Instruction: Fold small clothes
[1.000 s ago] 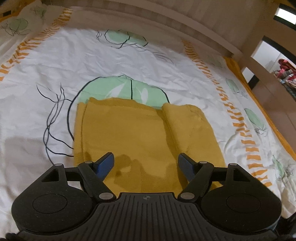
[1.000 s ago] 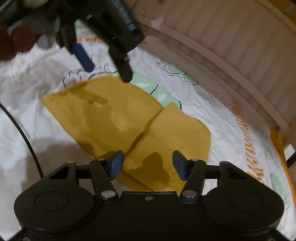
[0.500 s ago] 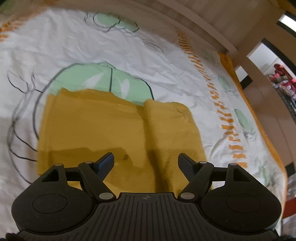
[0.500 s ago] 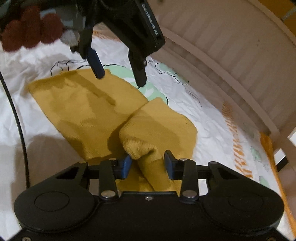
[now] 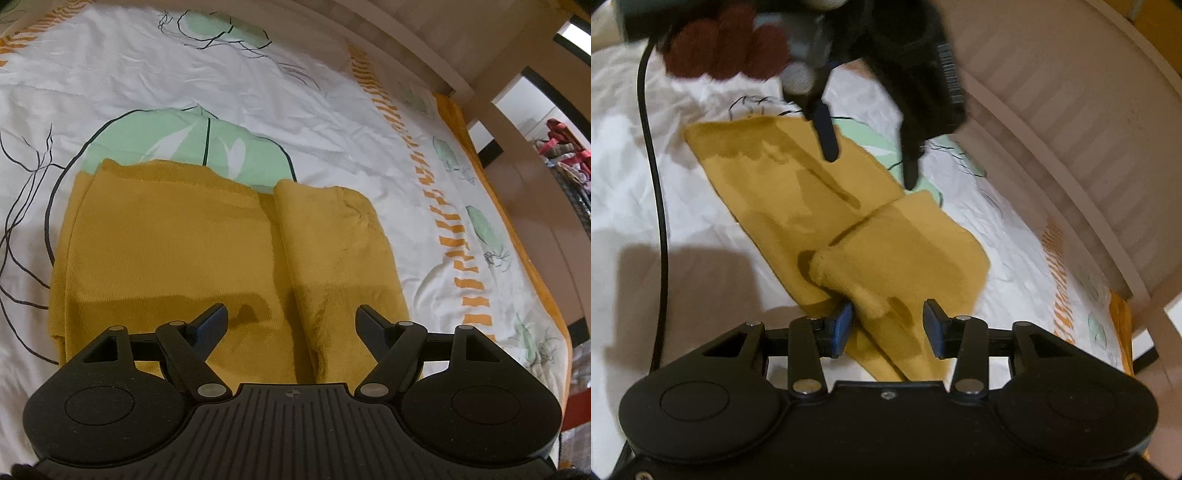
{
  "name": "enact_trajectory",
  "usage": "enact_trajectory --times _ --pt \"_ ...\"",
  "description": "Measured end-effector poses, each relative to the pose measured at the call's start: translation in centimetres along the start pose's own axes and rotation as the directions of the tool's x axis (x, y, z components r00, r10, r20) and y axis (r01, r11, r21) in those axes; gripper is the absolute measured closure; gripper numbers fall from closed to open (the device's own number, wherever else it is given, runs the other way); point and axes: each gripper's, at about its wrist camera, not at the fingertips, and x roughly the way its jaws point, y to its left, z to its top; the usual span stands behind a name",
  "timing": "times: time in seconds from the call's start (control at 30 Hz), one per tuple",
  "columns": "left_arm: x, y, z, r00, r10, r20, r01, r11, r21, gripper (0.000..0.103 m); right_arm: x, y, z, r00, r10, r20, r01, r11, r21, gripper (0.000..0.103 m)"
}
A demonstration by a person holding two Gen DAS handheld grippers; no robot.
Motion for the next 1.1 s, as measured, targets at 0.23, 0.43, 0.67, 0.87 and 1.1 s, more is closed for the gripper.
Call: enact_trajectory --times 0.23,0.43,0.67,0.87,1.1 --pt "0.5 0.0 1.1 1.000 0.006 -0.008 -0.006 1.000 -0.009 0.028 1.8 1.2 1.7 0.998 -0.006 0.057 0.008 1.000 -0.028 0.068" --pt "1.5 0.1 2.2 0.999 -0.024 -0.025 0.023 0.999 -0.039 0.028 1.5 -4.7 0.1 0.985 0.134 0.108 -0.166 0.899 0.406 0.091" --pt "3.9 -0.3 3.0 0.994 -0.086 -0.066 0.079 0.992 -0.104 0.028 0.2 -7.9 -2.1 0.980 0.122 0.159 -0.194 0.784 0.589 0.091" --pt "5.7 -0.5 3.7 0.991 -0.103 -0.086 0.090 0.985 -0.145 0.028 0.4 -7.8 -2.1 0.975 0.140 0.172 -0.216 0.775 0.593 0.091" --pt "7.4 -0.4 4.1 0.983 -0.138 -0.120 0.118 0.980 -0.161 0.065 -0.1 -7.2 -2.1 0.974 0.151 0.170 -0.220 0.807 0.548 0.091"
